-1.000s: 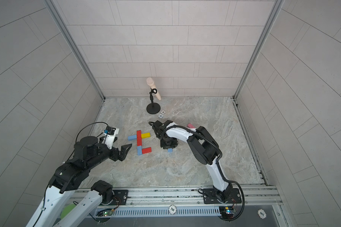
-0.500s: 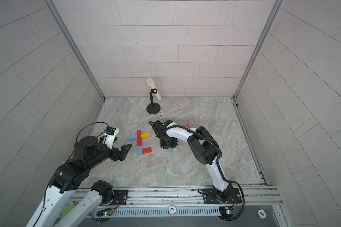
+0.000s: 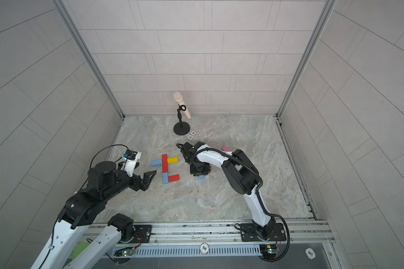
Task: Assemble the letter t with building blocks
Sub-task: Assemble the building block at the center of the board.
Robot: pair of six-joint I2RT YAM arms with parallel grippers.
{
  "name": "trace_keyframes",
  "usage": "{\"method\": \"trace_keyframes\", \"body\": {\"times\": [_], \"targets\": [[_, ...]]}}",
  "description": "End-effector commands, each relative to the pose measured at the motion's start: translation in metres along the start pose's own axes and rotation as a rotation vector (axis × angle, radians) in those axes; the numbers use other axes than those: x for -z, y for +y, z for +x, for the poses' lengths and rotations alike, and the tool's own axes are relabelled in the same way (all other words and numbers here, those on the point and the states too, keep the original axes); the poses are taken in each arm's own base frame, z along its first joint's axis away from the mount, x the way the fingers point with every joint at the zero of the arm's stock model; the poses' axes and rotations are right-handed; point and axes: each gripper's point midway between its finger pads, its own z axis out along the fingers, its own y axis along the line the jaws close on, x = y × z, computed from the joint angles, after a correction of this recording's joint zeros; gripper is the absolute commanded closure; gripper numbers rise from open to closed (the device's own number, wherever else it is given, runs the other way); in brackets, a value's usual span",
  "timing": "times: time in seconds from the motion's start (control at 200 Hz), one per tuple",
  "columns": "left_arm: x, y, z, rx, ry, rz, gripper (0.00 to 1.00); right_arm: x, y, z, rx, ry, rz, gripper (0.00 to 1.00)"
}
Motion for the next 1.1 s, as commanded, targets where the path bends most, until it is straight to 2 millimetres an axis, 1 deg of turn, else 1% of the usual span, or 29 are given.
{"method": "trace_keyframes", "body": {"times": [0.0,0.396,0.806,0.921,1.092], "targets": [[0.0,-0.001,0.005,-0.004,0.011,0.006,0.0,-0.015,-0.012,-0.002,-0.016,0.008,0.059,0.67],[0.0,-0.001,0.005,-0.005,0.012,0.006,0.0,-0.017,-0.013,-0.003,-0.019,0.01,0.063,0.67],[-0.002,-0.001,0.006,-0.007,0.015,0.006,0.0,-0.015,-0.013,-0.005,-0.018,0.004,0.059,0.64],[-0.003,-0.001,0.005,-0.005,0.016,0.006,0.0,-0.014,-0.013,-0.005,-0.016,0.003,0.059,0.61],[-0.002,-0.001,0.004,-0.006,0.013,0.006,0.0,-0.004,-0.012,-0.008,-0.011,-0.022,0.044,0.52]]}}
